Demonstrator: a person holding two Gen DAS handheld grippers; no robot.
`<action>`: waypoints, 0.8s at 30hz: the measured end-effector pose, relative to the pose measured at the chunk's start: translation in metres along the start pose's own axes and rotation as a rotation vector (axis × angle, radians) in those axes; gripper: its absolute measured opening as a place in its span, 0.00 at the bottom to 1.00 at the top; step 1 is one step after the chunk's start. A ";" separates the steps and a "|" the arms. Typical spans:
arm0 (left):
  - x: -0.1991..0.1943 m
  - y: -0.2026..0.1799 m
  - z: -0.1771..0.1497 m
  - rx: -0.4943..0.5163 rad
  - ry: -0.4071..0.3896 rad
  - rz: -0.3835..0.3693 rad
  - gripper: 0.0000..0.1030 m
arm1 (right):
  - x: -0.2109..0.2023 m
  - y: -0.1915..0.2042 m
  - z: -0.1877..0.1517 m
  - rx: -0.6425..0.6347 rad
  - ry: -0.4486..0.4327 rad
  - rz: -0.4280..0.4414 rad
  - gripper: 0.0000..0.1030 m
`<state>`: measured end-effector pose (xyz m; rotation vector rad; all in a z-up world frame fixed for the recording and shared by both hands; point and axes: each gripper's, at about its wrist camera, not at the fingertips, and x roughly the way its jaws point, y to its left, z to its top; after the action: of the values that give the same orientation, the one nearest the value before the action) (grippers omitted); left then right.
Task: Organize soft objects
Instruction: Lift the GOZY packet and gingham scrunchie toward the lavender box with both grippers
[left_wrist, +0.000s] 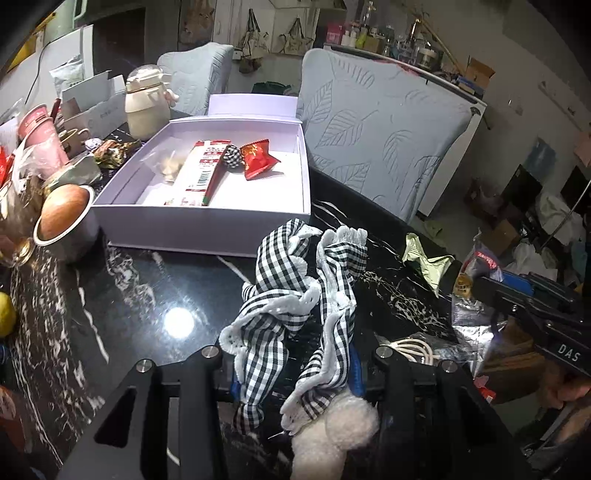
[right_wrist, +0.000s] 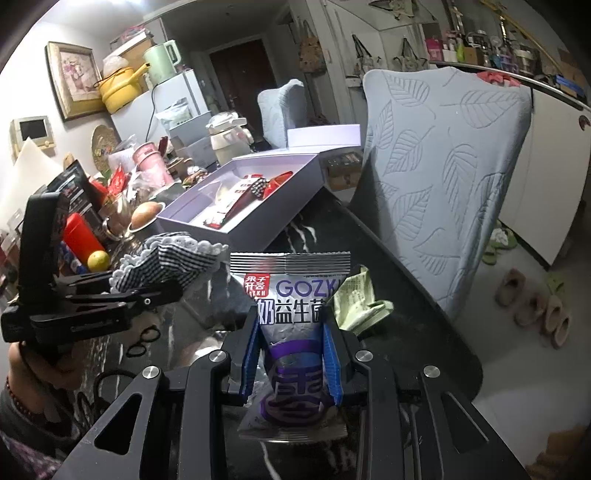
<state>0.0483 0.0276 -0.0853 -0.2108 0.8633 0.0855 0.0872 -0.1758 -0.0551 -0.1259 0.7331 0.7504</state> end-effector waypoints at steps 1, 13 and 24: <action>-0.003 0.000 -0.001 -0.002 -0.006 -0.003 0.40 | -0.001 0.002 0.000 -0.001 -0.001 0.000 0.29; -0.059 0.004 -0.025 0.000 -0.094 -0.044 0.40 | -0.028 0.040 -0.016 -0.001 -0.045 -0.002 0.29; -0.080 0.010 -0.049 0.000 -0.073 -0.078 0.40 | -0.048 0.068 -0.036 0.004 -0.066 -0.009 0.29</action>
<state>-0.0417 0.0274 -0.0572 -0.2397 0.7816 0.0208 -0.0018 -0.1659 -0.0410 -0.1006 0.6708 0.7412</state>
